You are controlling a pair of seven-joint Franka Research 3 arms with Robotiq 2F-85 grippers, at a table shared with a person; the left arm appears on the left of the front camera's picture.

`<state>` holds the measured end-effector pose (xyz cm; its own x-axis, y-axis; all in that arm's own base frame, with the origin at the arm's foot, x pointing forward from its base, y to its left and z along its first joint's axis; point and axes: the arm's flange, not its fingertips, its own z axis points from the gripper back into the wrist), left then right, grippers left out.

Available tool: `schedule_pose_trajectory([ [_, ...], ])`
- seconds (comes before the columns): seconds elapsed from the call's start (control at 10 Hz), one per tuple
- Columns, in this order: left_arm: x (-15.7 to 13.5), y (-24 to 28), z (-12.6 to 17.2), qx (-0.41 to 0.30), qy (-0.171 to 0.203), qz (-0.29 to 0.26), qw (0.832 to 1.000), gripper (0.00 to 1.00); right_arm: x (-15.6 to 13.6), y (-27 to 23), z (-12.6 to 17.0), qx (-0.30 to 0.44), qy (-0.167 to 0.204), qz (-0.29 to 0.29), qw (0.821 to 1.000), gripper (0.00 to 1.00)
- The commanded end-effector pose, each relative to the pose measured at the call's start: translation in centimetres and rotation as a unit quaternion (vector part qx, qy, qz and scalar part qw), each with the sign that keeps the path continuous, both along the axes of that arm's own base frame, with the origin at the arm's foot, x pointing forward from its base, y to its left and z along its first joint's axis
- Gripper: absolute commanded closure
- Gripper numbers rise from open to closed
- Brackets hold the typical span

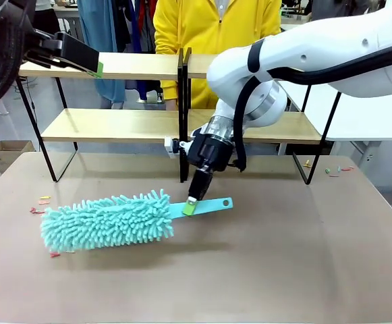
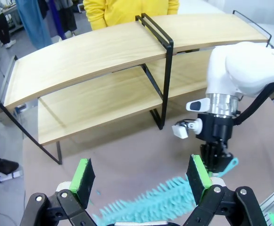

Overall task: Clean the shelves.
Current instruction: Clean another randomly selected level of the Shelf with the Duster.

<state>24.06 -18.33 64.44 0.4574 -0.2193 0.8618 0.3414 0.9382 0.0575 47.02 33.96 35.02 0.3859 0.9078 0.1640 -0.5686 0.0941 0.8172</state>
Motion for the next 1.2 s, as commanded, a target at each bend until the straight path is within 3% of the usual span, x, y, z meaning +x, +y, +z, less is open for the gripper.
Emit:
schedule_pose_trajectory([
  [0.0, -0.1, 0.2, -0.2, 0.000, -0.001, 0.002, 1.000, 0.00, -0.1, -2.0, 1.3, 0.025, 0.016, 0.051, 0.998, 0.88],
  [0.4, -0.1, 0.2, -0.2, 0.000, -0.001, 0.002, 1.000, 0.00, -1.8, -6.1, 2.8, 0.039, -0.008, 0.010, 0.999, 0.88],
  [0.7, -0.1, 0.2, -0.2, 0.000, -0.001, 0.002, 1.000, 0.00, -5.9, -12.5, 4.8, 0.016, -0.003, 0.010, 1.000, 0.88],
  [0.9, -0.1, 0.2, -0.2, 0.000, -0.001, 0.002, 1.000, 0.00, -10.3, -19.6, 7.5, 0.047, -0.060, -0.061, 0.995, 0.88],
  [1.1, -0.1, 0.2, -0.2, 0.000, -0.001, 0.002, 1.000, 0.00, -15.0, -25.7, 10.2, 0.044, -0.120, -0.178, 0.976, 0.88],
])
